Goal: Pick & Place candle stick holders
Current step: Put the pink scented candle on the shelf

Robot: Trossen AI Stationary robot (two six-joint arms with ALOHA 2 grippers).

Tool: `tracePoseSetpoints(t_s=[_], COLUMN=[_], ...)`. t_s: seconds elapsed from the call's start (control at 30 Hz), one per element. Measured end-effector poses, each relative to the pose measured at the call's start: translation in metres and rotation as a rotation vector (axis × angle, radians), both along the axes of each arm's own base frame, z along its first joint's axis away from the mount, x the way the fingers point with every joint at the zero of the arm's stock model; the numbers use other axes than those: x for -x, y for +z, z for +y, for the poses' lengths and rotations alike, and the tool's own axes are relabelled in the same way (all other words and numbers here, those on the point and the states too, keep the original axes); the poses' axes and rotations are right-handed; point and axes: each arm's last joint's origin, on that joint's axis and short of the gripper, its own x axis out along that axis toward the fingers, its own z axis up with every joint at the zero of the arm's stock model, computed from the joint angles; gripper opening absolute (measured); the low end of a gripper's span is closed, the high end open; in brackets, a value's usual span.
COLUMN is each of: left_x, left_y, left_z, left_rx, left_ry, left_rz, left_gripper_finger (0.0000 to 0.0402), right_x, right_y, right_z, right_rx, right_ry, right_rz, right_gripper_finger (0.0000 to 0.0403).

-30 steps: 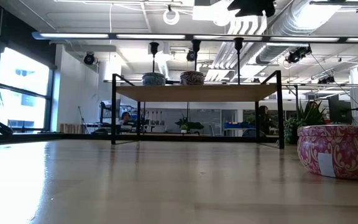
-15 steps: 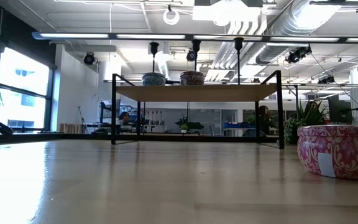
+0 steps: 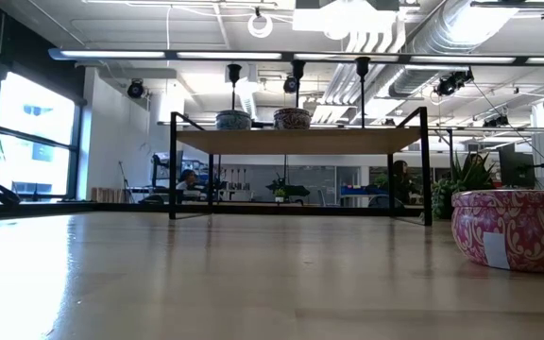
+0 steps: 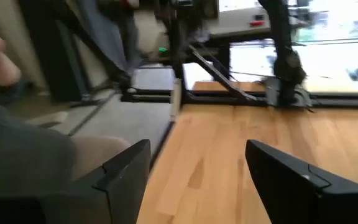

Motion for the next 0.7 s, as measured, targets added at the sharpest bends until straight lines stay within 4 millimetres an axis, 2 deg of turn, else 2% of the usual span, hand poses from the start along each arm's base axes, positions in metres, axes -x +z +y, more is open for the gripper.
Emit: tracePoseSetpoints(t_s=[0.2,0.37,0.5,0.7], left_x=[0.073,0.118,0.132,0.131], left_y=[0.046,0.062,0.057,0.056], left_z=[0.010,0.017,0.021,0.022], left_rx=[-0.049,-0.194,-0.274,-0.312], left_ry=[-0.019,0.024,0.051,0.031], left_rz=[-0.162,-0.296,-0.293,-0.283], left_gripper_finger=[0.0331,0.0331,0.0331,0.0331], right_x=[-0.005,-0.010,-0.016,-0.028], right_y=[-0.013,0.004,0.029,0.065], right_z=[0.034,0.058,0.077,0.091], right_rx=[0.035,0.104,0.184,0.198], right_ry=[-0.152,-0.218,-0.265,-0.353], right_rz=[-0.028,-0.050,-0.042,0.081], right_gripper_finger=[0.0259,0.0259,0.0259,0.0259])
